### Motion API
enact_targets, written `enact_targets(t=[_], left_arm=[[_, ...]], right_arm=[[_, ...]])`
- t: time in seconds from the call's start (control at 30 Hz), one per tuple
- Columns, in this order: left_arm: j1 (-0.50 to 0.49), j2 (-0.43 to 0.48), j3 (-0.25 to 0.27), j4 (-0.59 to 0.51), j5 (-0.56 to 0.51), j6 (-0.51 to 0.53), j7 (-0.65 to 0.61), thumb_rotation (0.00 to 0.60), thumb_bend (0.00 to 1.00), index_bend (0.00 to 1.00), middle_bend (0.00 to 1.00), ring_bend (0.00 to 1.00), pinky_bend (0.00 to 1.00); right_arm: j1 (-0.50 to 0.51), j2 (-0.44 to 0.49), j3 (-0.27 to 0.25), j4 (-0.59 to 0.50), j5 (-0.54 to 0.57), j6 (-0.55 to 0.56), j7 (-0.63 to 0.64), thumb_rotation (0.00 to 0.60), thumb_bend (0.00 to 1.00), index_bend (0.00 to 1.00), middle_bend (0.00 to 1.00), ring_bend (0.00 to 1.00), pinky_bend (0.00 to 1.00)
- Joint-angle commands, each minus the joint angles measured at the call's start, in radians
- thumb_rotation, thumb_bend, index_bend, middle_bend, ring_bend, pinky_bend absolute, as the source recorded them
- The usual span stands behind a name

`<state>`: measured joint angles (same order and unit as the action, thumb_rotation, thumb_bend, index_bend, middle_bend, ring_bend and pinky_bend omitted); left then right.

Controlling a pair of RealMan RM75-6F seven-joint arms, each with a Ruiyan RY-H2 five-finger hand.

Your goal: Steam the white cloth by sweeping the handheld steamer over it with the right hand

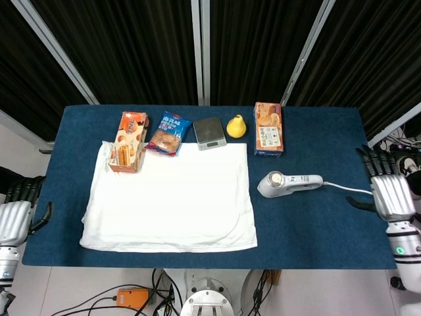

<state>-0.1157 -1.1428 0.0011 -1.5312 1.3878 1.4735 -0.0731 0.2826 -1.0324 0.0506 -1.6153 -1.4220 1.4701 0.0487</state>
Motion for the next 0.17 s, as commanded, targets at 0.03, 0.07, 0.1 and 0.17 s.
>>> enact_targets(t=[0.03,0.07,0.1,0.17], left_arm=[[0.048,0.006,0.002,0.022,0.015,0.061,-0.043,0.000,0.34,0.06,0.08,0.00,0.00],[0.066,0.001,0.004,0.030,0.025,0.090,-0.052,0.003,0.34,0.06,0.08,0.00,0.00],[0.079,-0.004,0.007,0.036,0.033,0.110,-0.058,0.005,0.34,0.06,0.08,0.00,0.00],[0.102,-0.016,0.011,0.048,0.048,0.143,-0.067,0.015,0.34,0.06,0.08,0.00,0.00]], right_arm=[[-0.102,0.052,-0.029,-0.012,-0.055,0.110,0.075,0.600,0.16,0.00,0.09,0.00,0.11],[-0.124,0.050,-0.038,-0.002,-0.068,0.135,0.097,0.600,0.16,0.00,0.09,0.00,0.10],[-0.138,0.046,-0.044,0.008,-0.078,0.148,0.111,0.600,0.16,0.00,0.09,0.00,0.10],[-0.156,0.037,-0.055,0.027,-0.101,0.162,0.134,0.600,0.16,0.00,0.09,0.00,0.10]])
